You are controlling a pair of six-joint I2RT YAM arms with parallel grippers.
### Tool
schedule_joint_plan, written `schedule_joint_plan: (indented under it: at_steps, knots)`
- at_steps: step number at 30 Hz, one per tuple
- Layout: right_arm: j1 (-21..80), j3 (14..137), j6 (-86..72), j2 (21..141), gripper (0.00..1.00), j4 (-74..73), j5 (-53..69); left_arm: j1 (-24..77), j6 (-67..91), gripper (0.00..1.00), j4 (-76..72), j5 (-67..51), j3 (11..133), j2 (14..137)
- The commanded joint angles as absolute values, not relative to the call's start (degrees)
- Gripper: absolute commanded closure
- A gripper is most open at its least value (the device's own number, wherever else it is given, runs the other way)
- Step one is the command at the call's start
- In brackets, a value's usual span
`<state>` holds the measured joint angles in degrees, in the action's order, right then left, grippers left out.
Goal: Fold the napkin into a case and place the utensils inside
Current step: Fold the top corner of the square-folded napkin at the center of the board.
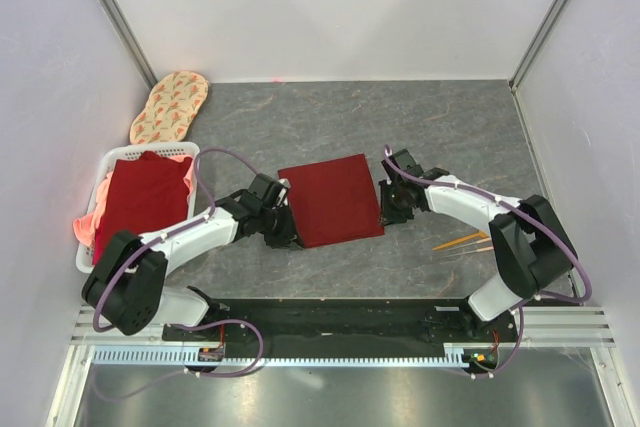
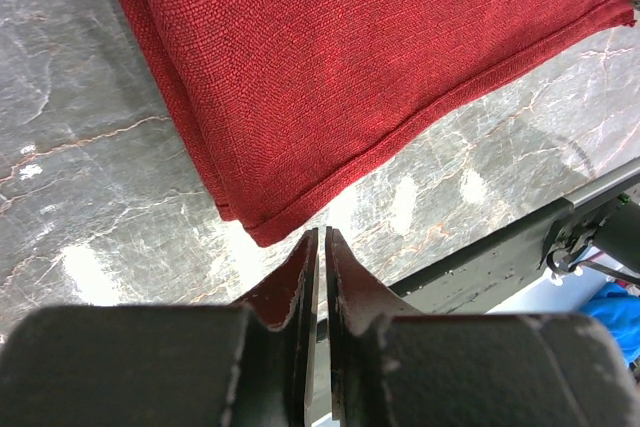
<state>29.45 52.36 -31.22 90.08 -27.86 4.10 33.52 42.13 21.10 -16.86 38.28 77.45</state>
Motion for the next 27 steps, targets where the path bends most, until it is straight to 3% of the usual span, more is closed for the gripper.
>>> schedule_joint_plan:
  at_steps: [1, 7, 19, 27]
  knots:
    - [29.44, 55.02, -30.41, 91.93, 0.75, -26.98, 3.69, 33.66, 41.40, 0.88, 20.48, -17.93, 37.97, 75.76]
    - [29.36, 55.55, -30.41, 92.02, 0.77, -26.72, 4.13, 33.75, 41.66, 0.88, 20.30, -17.75, 37.18, 75.50]
    - [29.44, 54.49, -31.20, 88.42, 1.00, -27.86, 4.92, 33.40, 43.15, 0.87, 20.65, -14.94, 37.26, 72.60]
    - [29.44, 55.63, -31.73, 87.89, 1.00, -27.86, 6.76, 32.96, 43.24, 0.87, 20.48, -13.36, 38.32, 74.61]
